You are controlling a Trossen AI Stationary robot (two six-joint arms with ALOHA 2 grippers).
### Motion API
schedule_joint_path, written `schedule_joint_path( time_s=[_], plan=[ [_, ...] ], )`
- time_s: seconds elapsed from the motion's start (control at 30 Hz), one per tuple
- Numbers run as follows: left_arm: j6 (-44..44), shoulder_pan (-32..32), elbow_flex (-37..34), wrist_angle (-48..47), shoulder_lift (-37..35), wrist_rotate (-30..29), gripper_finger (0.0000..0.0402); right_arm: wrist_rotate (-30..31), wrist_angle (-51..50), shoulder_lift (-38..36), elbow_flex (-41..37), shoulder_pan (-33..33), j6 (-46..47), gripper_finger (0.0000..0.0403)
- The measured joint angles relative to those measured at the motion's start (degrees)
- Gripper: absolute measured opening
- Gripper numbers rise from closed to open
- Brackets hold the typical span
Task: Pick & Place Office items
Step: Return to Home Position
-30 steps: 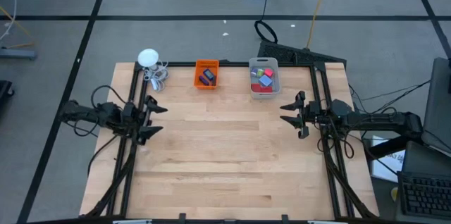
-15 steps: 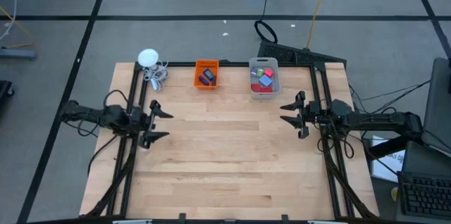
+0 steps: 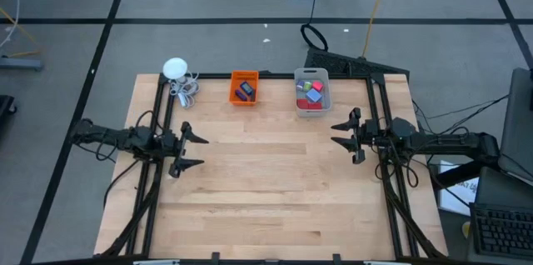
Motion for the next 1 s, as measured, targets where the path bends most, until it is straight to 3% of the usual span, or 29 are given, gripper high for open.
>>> schedule_joint_path(
  time_s=[0.57,0.7,1.0],
  plan=[
    [3.26,0.0,-0.13,1.88,0.0,-0.23,0.0326,0.0,0.17,0.0,0.0,0.0,0.11,0.0171],
    [3.26,0.0,-0.13,1.99,0.0,-0.21,0.0318,0.0,0.7,-0.02,0.0,0.0,3.85,0.0171],
    [3.26,0.0,-0.13,2.07,0.0,-0.21,0.0315,0.15,-9.88,-0.02,0.0,0.44,0.66,0.0171]
  ],
)
